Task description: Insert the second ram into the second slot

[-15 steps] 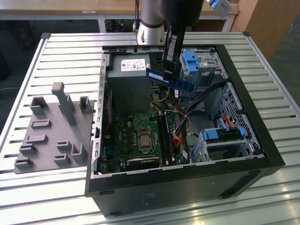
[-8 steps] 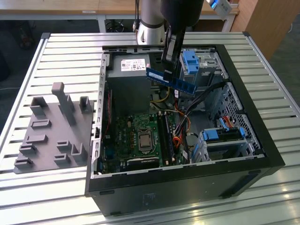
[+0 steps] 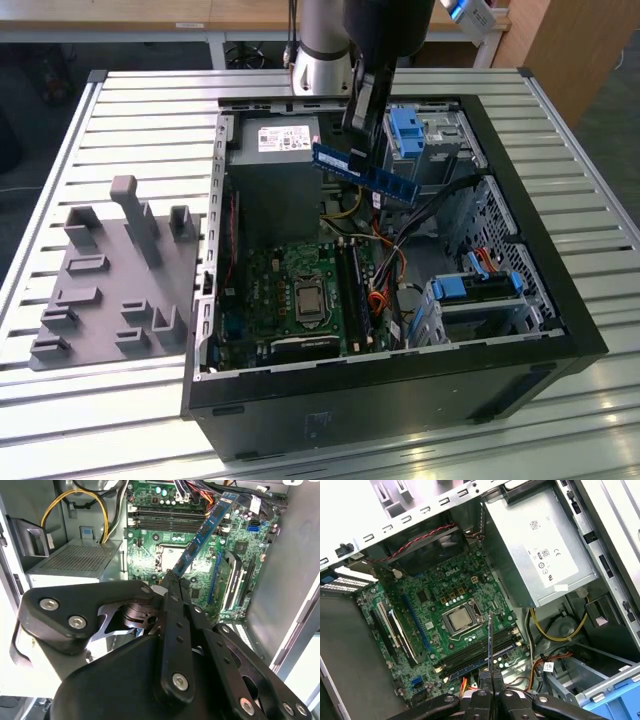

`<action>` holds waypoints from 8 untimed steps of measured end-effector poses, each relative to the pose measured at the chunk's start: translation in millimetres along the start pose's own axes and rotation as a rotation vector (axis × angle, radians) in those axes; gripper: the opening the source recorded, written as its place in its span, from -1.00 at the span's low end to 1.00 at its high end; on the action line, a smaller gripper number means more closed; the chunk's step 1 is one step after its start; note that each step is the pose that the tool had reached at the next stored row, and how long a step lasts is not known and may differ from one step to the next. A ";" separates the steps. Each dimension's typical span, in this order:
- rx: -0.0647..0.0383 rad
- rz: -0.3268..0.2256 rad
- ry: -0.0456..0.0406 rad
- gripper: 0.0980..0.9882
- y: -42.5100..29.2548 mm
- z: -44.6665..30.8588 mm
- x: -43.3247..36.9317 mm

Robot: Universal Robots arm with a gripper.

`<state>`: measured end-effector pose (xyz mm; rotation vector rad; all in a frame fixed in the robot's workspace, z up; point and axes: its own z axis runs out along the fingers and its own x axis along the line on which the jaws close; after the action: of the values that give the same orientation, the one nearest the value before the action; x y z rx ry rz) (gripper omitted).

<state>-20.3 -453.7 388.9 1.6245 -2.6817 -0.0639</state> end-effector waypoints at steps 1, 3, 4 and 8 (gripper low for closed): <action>0.000 0.004 -0.0002 -0.95 0.0 0.0 0.0; 0.000 0.014 -0.0005 -0.95 0.0 0.0 0.0; 0.000 0.018 -0.0007 -0.95 0.0 0.0 0.0; 0.001 0.035 -0.0013 -0.95 0.0 0.0 0.0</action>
<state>-20.3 -453.7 388.9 1.5771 -2.7107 -0.0640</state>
